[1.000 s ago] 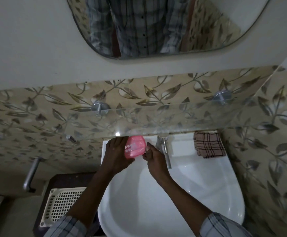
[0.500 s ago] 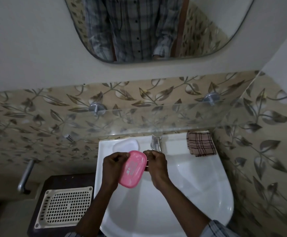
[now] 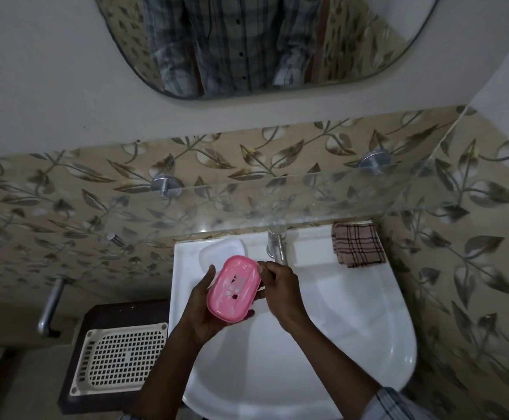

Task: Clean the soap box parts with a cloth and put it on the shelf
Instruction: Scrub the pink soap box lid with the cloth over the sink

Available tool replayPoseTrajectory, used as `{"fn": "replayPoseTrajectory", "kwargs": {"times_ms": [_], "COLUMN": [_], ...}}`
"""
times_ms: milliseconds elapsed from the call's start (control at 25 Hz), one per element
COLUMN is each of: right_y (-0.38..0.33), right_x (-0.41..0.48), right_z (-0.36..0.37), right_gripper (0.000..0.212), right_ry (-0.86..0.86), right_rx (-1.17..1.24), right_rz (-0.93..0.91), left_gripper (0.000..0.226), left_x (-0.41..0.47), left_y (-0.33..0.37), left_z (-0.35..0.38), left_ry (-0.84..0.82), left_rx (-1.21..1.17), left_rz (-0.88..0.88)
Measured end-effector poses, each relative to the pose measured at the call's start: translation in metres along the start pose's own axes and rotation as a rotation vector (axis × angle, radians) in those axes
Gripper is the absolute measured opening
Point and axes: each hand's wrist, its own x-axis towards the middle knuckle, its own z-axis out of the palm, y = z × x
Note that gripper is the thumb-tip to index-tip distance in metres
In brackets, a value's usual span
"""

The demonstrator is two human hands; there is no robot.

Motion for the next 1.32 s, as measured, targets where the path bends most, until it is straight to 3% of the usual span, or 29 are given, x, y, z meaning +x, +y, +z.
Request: {"fn": "replayPoseTrajectory", "kwargs": {"times_ms": [120, 240, 400, 480, 520, 640, 680, 760, 840, 920, 1000, 1080, 1160, 1240, 1320], "right_y": [0.001, -0.002, 0.017, 0.035, 0.046, 0.076, 0.079, 0.086, 0.091, 0.085, 0.078, 0.067, 0.055, 0.032, 0.004], "right_x": [0.001, 0.001, 0.006, 0.018, 0.03, 0.066, 0.073, 0.081, 0.082, 0.078, 0.067, 0.044, 0.008, -0.023, -0.043], "right_z": [-0.001, -0.011, -0.056, -0.091, -0.109, -0.159, -0.169, -0.177, -0.182, -0.178, -0.171, -0.16, -0.143, -0.119, -0.092], "right_gripper": [0.023, 0.022, 0.026, 0.009, 0.019, 0.079, 0.085, 0.062, 0.039, 0.035, 0.028, 0.033, 0.044, 0.04, 0.026], "right_ry": [0.029, -0.004, 0.271, 0.406, 0.425, 0.176, 0.089, 0.081, 0.254, 0.292, 0.367, 0.357, 0.215, 0.083, 0.037], "right_rx": [-0.113, -0.17, -0.603, -0.774, -0.871, -1.311, -1.436, -1.512, -1.387, -1.076, -0.504, 0.262, 0.709, 0.711, 0.425], "right_rz": [-0.067, -0.179, -0.566, -0.589, -0.511, -0.217, -0.202, -0.371, -0.613, -0.596, -0.23, 0.196, 0.28, 0.23, -0.003], "left_gripper": [0.077, 0.075, 0.073, 0.068, 0.067, 0.066, 0.068, 0.075, 0.078, 0.074, 0.075, 0.075, 0.072, 0.068, 0.065], "left_x": [-0.001, 0.003, 0.014, 0.017, 0.018, 0.021, 0.022, 0.025, 0.023, 0.016, 0.005, -0.008, -0.017, -0.024, -0.028], "left_y": [-0.004, -0.003, 0.003, 0.007, 0.008, 0.009, 0.009, 0.007, 0.005, 0.004, 0.004, 0.007, 0.01, 0.013, 0.014], "left_z": [-0.014, -0.01, 0.001, 0.005, 0.005, 0.004, 0.002, -0.001, -0.003, -0.003, -0.002, 0.001, 0.002, 0.007, 0.013], "left_ry": [-0.176, -0.216, -0.217, -0.196, -0.188, -0.174, -0.16, -0.145, -0.149, -0.145, -0.13, -0.132, -0.141, -0.148, -0.142], "left_rx": [-0.083, -0.077, -0.094, -0.102, -0.102, -0.079, -0.073, -0.068, -0.08, -0.096, -0.095, -0.101, -0.054, 0.012, 0.074], "left_rz": [-0.099, -0.1, -0.089, -0.071, -0.065, -0.067, -0.065, -0.058, -0.053, -0.047, -0.05, -0.048, -0.062, -0.085, -0.099]}}
